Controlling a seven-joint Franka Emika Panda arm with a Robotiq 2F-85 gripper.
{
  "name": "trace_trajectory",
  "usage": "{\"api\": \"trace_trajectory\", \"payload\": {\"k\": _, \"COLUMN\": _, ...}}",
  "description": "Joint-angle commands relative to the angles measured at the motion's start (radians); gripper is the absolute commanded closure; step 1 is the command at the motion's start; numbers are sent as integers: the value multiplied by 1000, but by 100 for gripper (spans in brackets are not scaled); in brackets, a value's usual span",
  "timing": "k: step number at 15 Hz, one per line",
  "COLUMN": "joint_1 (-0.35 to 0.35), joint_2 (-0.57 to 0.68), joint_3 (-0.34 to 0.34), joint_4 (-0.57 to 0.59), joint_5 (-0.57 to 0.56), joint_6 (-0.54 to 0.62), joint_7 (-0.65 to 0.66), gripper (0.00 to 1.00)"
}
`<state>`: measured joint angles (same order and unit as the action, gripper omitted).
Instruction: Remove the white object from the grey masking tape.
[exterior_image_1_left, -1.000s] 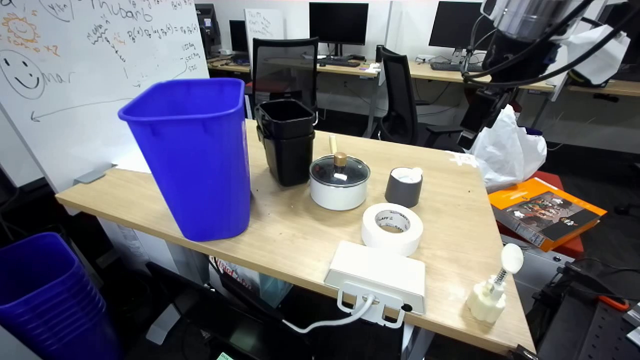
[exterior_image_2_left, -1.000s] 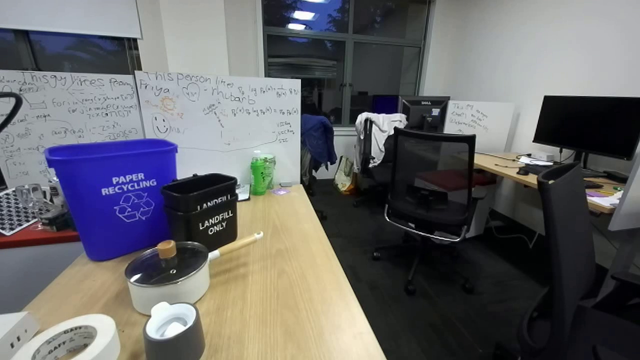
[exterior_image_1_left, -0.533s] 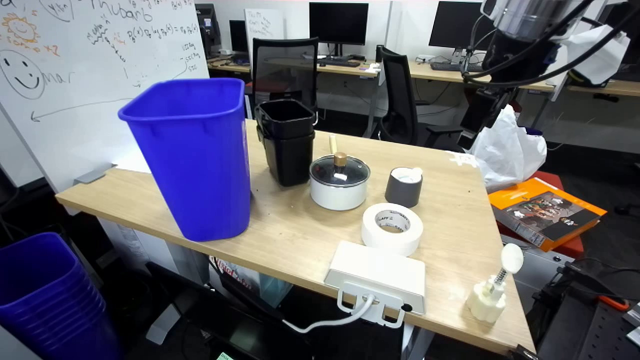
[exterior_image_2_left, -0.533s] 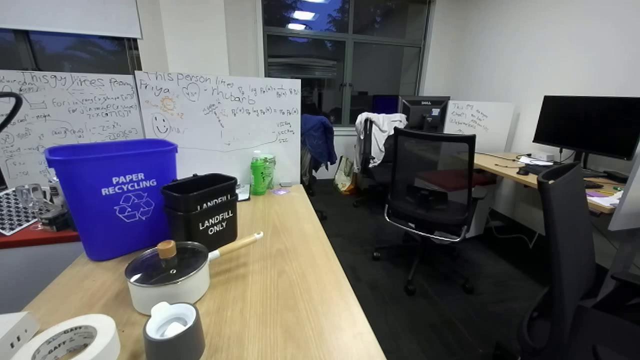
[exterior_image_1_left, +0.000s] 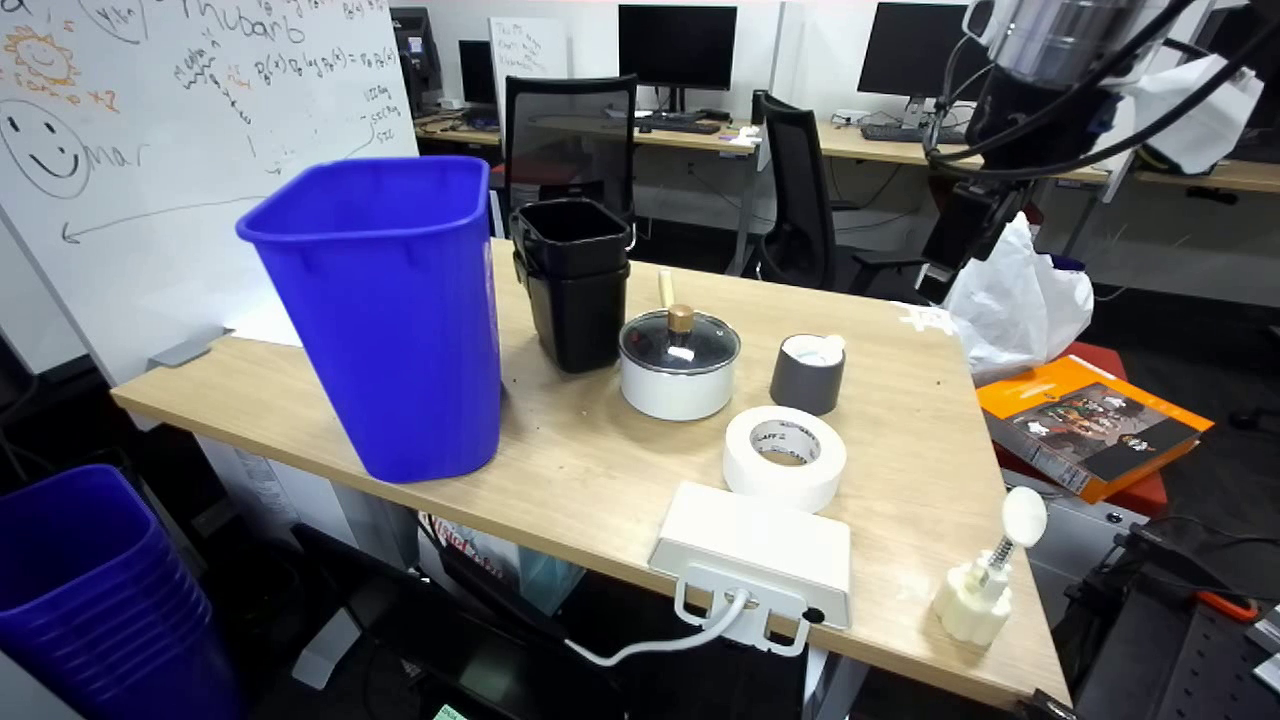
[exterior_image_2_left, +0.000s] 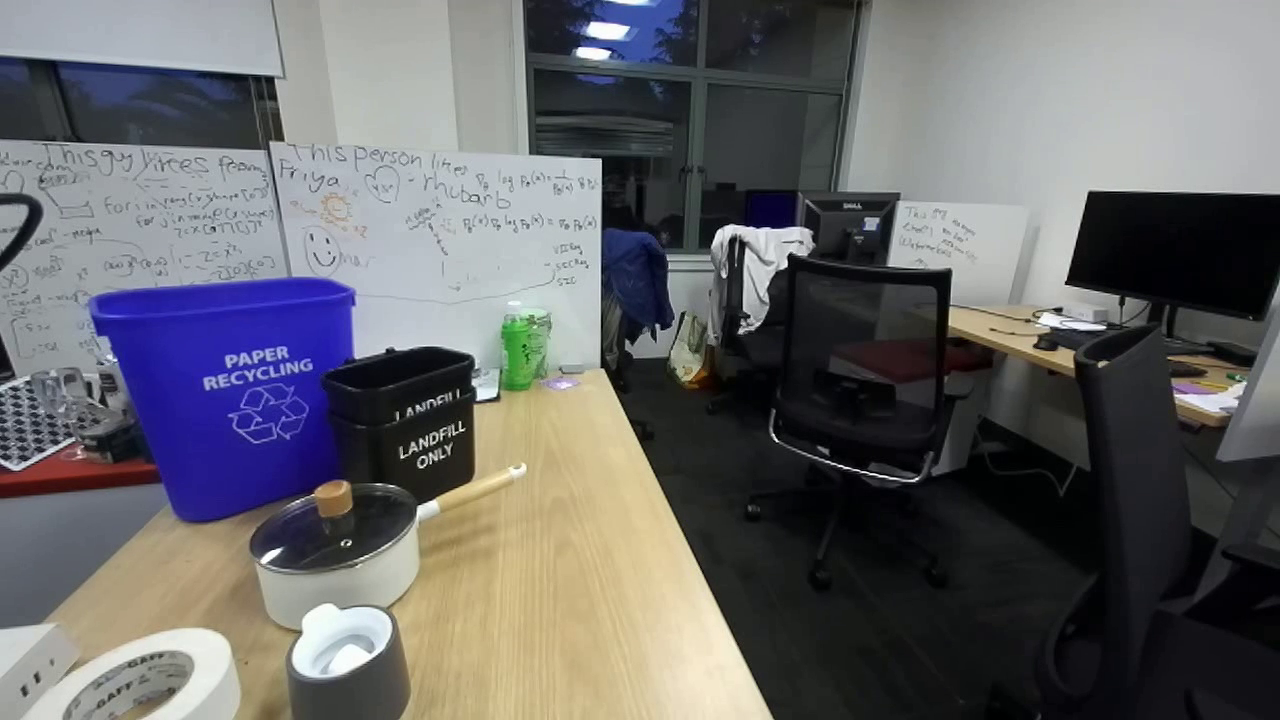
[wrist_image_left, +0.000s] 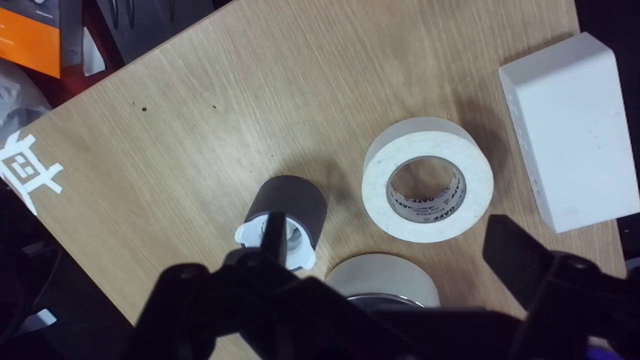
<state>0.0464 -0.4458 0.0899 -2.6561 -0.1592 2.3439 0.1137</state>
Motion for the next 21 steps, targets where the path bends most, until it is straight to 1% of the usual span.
{"api": "trace_trajectory", "payload": {"k": 1, "joint_1": -22, "joint_2": -1, "joint_3": 10, "joint_4": -21, "joint_5": -10, "joint_6": -4, "joint_7": 22, "gripper": 0}}
{"api": "trace_trajectory", "payload": {"k": 4, "joint_1": -35, "joint_2": 0, "joint_3": 10, "joint_4": -53, "joint_5": -24, "joint_6": 51, "joint_7": 36, "gripper": 0}}
{"api": "trace_trajectory", "payload": {"k": 9, "joint_1": -80, "joint_2": 16, "joint_3": 15, "joint_4": -108, "joint_5": -32, "joint_6": 129, "joint_7": 110, "gripper": 0}}
{"api": "trace_trajectory", "payload": {"k": 11, "joint_1": -108, "joint_2": 28, "joint_3": 20, "joint_4": -133, "joint_5": -63, "joint_6": 166, "joint_7": 132, "gripper": 0}}
{"api": "trace_trajectory", "payload": {"k": 12, "joint_1": -122, "joint_2": 56, "joint_3": 24, "joint_4": -116, "joint_5": -85, "joint_6": 179, "joint_7": 141, "gripper": 0}}
{"api": "trace_trajectory", "payload": {"k": 13, "joint_1": -91, "joint_2": 18, "joint_3": 6, "joint_4": -124, "joint_5": -42, "joint_6": 132, "joint_7": 107, "gripper": 0}}
{"api": "trace_trajectory", "payload": {"k": 21, "joint_1": -93, "joint_2": 22, "joint_3": 8, "joint_4": -122, "joint_5": -45, "joint_6": 137, "joint_7": 111, "gripper": 0}}
